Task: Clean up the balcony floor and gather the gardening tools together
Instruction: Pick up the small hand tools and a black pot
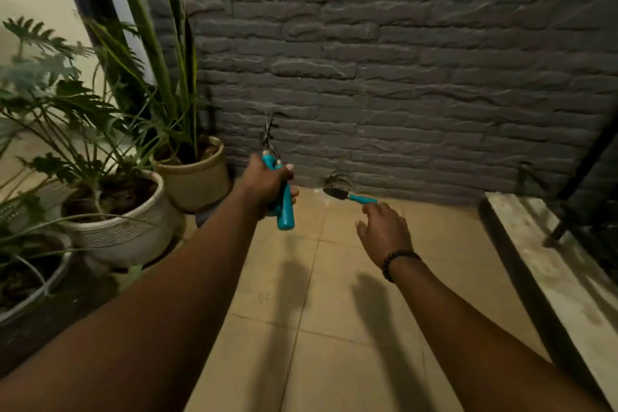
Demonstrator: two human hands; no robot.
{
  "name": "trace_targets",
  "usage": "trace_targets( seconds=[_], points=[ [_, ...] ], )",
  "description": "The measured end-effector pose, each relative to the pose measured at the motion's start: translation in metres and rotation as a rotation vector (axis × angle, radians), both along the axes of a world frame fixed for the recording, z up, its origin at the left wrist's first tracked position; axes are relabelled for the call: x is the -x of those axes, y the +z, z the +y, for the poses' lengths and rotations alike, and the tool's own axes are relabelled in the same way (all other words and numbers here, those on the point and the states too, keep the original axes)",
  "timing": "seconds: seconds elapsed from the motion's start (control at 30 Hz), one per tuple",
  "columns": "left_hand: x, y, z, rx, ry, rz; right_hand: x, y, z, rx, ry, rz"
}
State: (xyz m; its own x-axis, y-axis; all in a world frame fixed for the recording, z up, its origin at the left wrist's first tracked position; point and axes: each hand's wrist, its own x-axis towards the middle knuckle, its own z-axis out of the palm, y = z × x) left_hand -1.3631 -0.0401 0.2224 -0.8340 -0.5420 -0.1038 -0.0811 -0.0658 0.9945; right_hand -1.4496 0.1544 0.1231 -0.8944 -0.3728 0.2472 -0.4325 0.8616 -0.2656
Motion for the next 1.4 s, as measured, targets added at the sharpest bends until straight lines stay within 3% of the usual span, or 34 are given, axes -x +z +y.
trace_targets(
  seconds=[0.23, 0.57, 0.8, 0.97, 1.03, 1.1, 1.17, 1.23, 1.4],
  points=[
    [0.07, -0.062, -0.032, -0.232, 0.054, 0.153, 0.088, -0.037, -0.061, -0.192, 0.021, 0.005],
    [0.194, -0.146, -0.12, -0.337, 0.134, 0.035, 0.241, -0.115, -0.123, -0.351, 0.014, -0.038],
    [0.271, -0.198, -0.129, -0.437, 0.17, 0.022, 0.341, -0.185, -0.129, -0.556, -0.052, -0.31],
    [0.269, -0.198, -0.121, -0.506, 0.2, 0.091, 0.375, -0.161, -0.112, -0.553, -0.083, -0.245],
    [0.304, -0.257, -0.134, -0.405, 0.253, 0.001, 0.416, -0.257, -0.141, -0.528, -0.023, -0.485],
    [0.299, -0.256, -0.138, -0.473, 0.256, 0.002, 0.408, -0.26, -0.136, -0.547, -0.022, -0.485],
    [0.3, -0.257, -0.136, -0.447, 0.21, -0.006, 0.411, -0.26, -0.131, -0.512, -0.044, -0.353],
    [0.3, -0.255, -0.136, -0.462, 0.228, -0.018, 0.401, -0.265, -0.136, -0.421, -0.045, -0.355],
    [0.287, -0.247, -0.135, -0.47, 0.273, -0.026, 0.367, -0.252, -0.14, 0.009, -0.213, -0.638]
  ],
)
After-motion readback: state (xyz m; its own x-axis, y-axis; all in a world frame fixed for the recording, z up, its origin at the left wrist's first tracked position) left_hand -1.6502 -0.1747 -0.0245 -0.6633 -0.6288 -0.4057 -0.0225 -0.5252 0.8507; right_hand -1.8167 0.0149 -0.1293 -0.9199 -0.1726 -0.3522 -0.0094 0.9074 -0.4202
